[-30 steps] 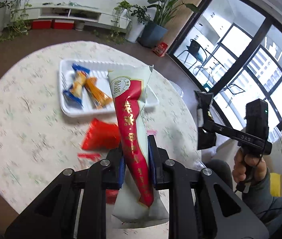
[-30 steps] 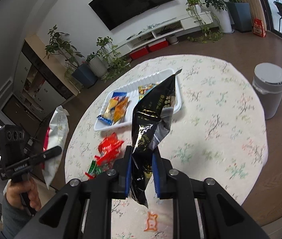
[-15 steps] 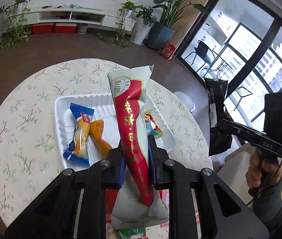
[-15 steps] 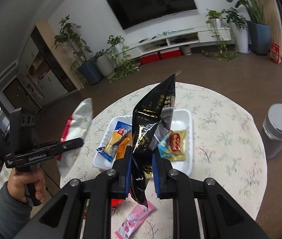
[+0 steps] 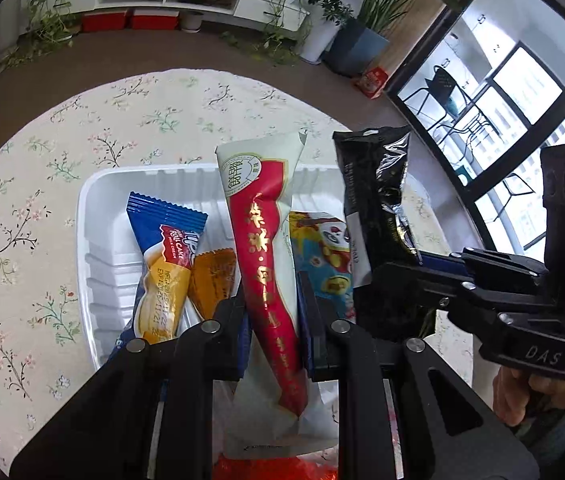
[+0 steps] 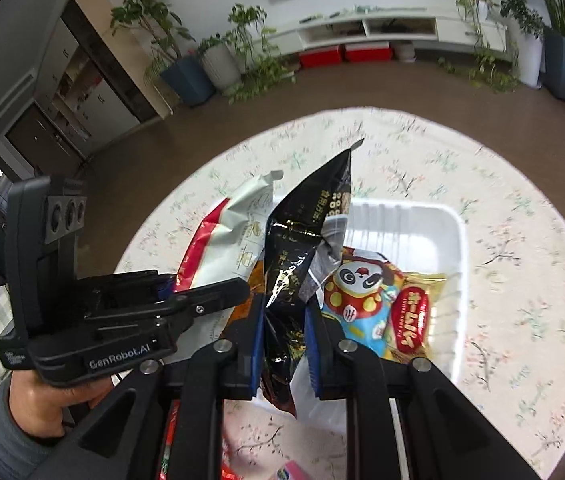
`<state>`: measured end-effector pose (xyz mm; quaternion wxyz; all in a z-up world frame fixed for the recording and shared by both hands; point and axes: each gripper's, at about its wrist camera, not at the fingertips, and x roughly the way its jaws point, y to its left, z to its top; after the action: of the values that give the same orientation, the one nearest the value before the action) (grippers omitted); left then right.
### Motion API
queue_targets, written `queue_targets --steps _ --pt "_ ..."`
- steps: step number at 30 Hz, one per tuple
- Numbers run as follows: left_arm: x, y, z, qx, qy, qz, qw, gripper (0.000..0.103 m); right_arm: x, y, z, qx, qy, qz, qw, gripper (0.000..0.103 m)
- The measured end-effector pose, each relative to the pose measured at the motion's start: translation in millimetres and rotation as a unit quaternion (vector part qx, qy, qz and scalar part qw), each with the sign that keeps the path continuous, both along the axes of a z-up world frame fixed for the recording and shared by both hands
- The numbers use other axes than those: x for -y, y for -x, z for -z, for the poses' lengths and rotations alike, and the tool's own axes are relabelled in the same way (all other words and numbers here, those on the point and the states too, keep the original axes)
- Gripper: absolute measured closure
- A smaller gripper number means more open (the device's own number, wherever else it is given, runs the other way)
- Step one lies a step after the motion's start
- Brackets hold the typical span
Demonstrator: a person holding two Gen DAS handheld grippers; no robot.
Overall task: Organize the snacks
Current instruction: 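Lift both held packets and carry them over the white tray, then lower both packets into the tray and open both tools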
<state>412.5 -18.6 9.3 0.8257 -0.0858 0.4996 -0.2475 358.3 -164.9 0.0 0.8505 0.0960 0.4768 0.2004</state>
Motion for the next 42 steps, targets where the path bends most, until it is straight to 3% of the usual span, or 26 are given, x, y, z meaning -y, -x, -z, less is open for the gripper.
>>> queue_targets --steps 15,28,33,37,40,42 --pt "9 -24 40 0.004 -0.049 -0.005 0.9988 0.085 -18 -23 42 -0.037 0.042 -0.017 0.998 0.083" --pt "14 -11 40 0.012 -0.07 -0.008 0.9974 0.08 -16 -26 53 -0.046 0.041 -0.007 0.998 0.079" --pt "8 -2 37 0.018 -0.074 -0.021 0.9969 0.056 -11 -19 48 -0.043 0.034 0.001 0.999 0.076" --pt "8 4 31 0.026 -0.075 -0.024 0.9966 0.047 -7 -11 39 -0.033 0.031 0.01 0.999 0.071" --pt "6 9 24 0.034 -0.074 -0.029 0.9962 0.036 -3 -3 28 -0.023 0.024 0.016 0.999 0.069" --pt "3 12 17 0.039 -0.069 -0.036 0.9962 0.024 -1 2 19 -0.015 0.02 0.02 0.999 0.059"
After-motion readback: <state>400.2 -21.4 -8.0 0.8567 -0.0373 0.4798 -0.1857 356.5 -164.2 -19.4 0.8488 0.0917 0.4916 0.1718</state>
